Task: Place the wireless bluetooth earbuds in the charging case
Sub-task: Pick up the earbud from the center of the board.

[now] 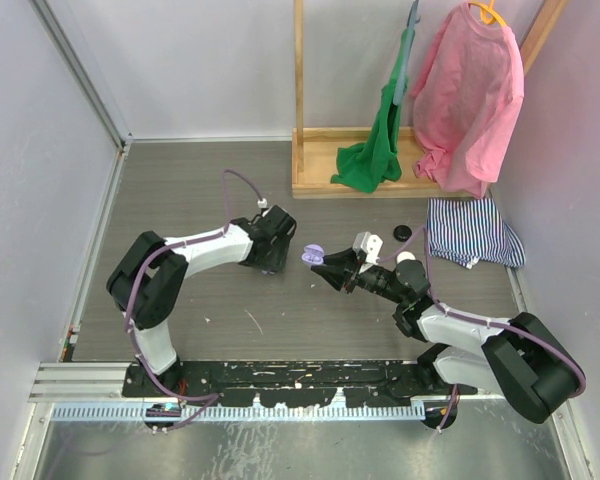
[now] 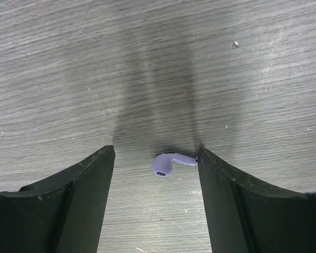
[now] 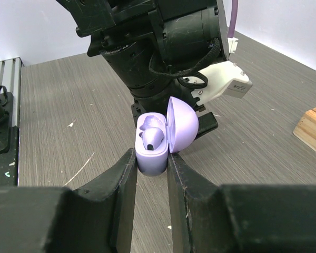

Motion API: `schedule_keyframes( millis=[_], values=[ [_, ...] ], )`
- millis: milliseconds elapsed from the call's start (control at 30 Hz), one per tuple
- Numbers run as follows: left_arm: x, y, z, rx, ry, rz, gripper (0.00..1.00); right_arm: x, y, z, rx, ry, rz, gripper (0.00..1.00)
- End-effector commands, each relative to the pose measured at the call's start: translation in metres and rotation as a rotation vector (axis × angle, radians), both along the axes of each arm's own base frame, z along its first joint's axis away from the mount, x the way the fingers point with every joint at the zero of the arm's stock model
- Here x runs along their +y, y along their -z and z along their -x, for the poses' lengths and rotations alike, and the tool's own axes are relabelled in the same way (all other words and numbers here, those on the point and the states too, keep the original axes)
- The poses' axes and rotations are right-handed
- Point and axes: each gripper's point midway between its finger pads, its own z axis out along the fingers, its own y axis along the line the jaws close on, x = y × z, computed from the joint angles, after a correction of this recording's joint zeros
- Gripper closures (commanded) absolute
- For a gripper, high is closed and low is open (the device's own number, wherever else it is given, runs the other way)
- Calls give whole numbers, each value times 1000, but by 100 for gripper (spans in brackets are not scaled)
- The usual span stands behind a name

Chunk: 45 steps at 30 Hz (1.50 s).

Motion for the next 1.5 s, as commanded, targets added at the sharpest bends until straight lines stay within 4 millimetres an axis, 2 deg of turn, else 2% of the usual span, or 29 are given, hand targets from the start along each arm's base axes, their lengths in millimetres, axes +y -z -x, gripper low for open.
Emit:
schedule_keyframes(
  millis=[0,233,600,900,1200,1467],
  values=[
    [11,-8,6,-14,-12,-25,35,-2,-19,-2,-78,13,-35,88],
    [19,-8,17,-8,-22,-20,40,-1,-20,-1,-75,4,-36,87],
    [30,-19,18,-33,-46,-28,48,-1,-20,-1,-75,3,-37,87],
    [3,-45,5,-54,-27,131,48,-1,-20,-1,-73,1,-39,87],
    [-3,-36,-6,23,-20,175,64,-1,-20,-1,-73,0,-39,87],
    [6,-25,-11,48,-44,153,70,0,-21,0,-72,-4,-41,88]
  ],
)
